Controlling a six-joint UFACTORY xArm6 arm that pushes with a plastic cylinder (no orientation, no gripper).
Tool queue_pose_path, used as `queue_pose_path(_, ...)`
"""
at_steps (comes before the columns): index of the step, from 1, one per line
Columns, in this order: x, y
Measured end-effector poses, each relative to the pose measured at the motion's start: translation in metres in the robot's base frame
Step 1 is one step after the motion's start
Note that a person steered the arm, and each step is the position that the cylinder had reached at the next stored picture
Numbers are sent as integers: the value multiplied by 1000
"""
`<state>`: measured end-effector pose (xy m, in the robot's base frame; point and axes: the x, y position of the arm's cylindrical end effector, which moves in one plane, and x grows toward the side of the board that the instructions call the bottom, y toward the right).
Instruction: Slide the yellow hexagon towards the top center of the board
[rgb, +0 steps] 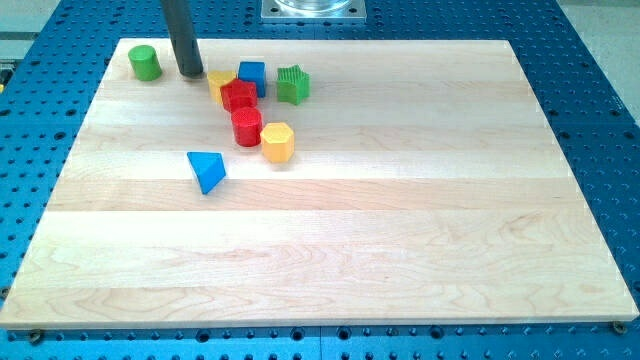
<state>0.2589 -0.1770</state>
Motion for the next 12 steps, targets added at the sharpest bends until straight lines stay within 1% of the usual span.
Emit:
queue_pose_path(1, -28, -2)
queue_pose_path(2, -25, 30)
queue_pose_path(3, -16, 103)
queue_pose_path(4, 50, 84)
queue_pose_path(5, 35, 111)
queue_pose_path(6, 0, 135)
queue_pose_path(7, 19, 181)
queue_pose_path(8, 92, 123)
queue_pose_path(9, 129, 220)
queue_pose_path(10, 178, 235)
queue_pose_path(11, 206, 118)
queue_pose_path(12, 147, 132)
